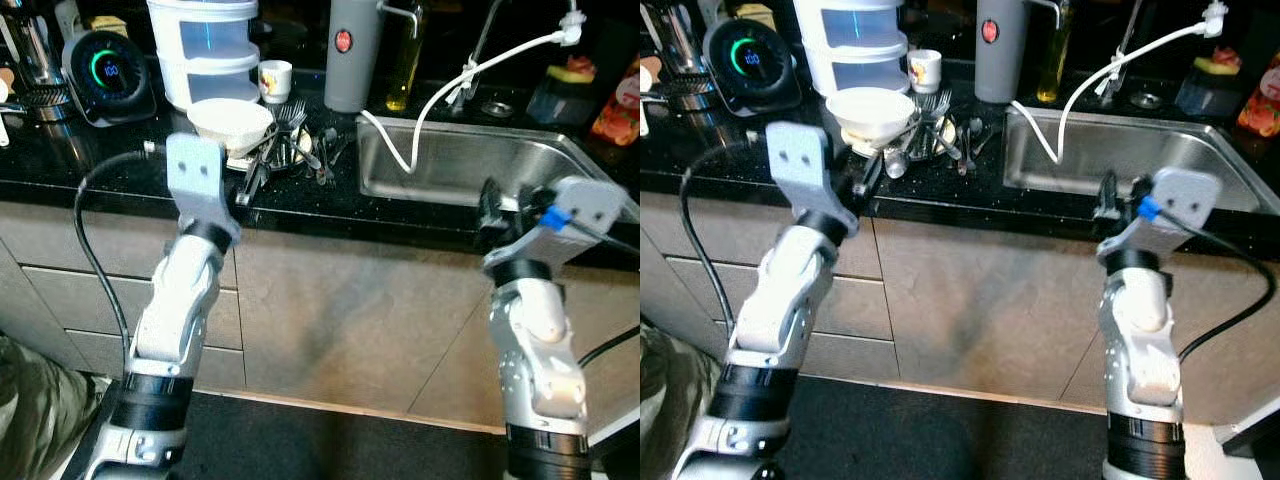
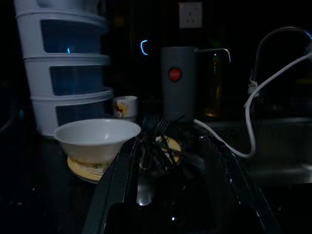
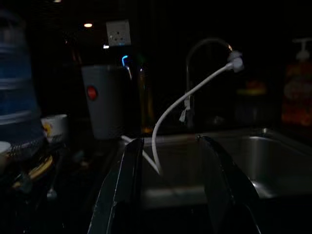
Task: Kitchen organization
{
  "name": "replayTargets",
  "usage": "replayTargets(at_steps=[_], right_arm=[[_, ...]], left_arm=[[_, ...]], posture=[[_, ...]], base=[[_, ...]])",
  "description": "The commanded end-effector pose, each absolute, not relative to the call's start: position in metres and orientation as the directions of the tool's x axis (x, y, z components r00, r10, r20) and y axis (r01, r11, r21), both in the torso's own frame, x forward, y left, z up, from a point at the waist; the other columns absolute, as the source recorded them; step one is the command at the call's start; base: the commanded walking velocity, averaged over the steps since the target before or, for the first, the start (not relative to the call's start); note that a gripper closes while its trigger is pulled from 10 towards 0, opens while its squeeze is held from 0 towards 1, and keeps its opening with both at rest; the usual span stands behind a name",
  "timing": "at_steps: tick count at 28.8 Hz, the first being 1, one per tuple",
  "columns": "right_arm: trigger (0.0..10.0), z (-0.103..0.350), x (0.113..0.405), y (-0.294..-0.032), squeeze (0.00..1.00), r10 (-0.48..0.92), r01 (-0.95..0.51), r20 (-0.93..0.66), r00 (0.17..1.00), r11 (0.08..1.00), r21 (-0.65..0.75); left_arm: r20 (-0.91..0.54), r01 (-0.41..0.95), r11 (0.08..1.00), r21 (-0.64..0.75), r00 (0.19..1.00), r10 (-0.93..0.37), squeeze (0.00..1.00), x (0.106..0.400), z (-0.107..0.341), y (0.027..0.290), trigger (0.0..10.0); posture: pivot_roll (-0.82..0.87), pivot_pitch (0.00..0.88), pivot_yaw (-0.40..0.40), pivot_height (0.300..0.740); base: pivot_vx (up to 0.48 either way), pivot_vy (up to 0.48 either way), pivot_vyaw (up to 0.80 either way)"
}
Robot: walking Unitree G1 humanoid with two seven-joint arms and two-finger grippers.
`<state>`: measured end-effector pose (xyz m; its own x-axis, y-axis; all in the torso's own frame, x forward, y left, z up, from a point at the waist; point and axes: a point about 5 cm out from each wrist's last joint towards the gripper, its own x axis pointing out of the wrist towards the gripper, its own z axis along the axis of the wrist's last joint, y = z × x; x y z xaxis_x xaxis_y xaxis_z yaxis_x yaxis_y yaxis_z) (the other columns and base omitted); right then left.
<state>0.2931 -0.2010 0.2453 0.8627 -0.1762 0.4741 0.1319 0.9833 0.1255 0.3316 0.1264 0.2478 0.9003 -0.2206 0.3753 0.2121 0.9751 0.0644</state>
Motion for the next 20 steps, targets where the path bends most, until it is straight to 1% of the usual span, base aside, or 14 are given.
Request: replayTargets(at_steps=[1, 4, 10, 17, 20], right_arm=[[10.0, 0.248, 0.291, -0.202, 0.0, -0.18, 0.137, 0.477, 0.86, 0.983, 0.123], [10.0, 0.253, 0.288, -0.199, 0.0, -0.18, 0.131, 0.492, 0.852, 0.982, 0.133], [10.0, 0.254, 0.289, -0.198, 0.0, -0.181, 0.132, 0.491, 0.852, 0.982, 0.132], [10.0, 0.253, 0.289, -0.199, 0.0, -0.183, 0.132, 0.474, 0.861, 0.982, 0.138], [10.0, 0.251, 0.289, -0.198, 0.0, -0.181, 0.131, 0.471, 0.864, 0.982, 0.137]], left_arm=[[0.379, 0.211, 0.972, 0.098, 0.896, -0.233, 0.0, 0.331, 0.251, 0.126, 10.0], [0.421, 0.23, 0.963, 0.143, 0.866, -0.269, 0.0, 0.326, 0.262, 0.118, 10.0], [0.451, 0.248, 0.956, 0.155, 0.844, -0.291, 0.0, 0.324, 0.269, 0.115, 10.0], [0.477, 0.248, 0.947, 0.202, 0.82, -0.317, 0.0, 0.323, 0.276, 0.111, 10.0], [0.484, 0.251, 0.943, 0.219, 0.811, -0.328, 0.0, 0.322, 0.277, 0.109, 10.0]], posture=[[-0.03, 0.0, -0.022, 0.74], [-0.03, 0.0, -0.022, 0.74], [-0.03, 0.0, -0.022, 0.74], [-0.03, 0.0, -0.022, 0.74], [-0.03, 0.0, -0.021, 0.74]], base=[[0.0, 0.0, 0.0], [0.0, 0.0, 0.0], [0.0, 0.0, 0.0], [0.0, 0.0, 0.0], [0.36, 0.0, 0.0]])
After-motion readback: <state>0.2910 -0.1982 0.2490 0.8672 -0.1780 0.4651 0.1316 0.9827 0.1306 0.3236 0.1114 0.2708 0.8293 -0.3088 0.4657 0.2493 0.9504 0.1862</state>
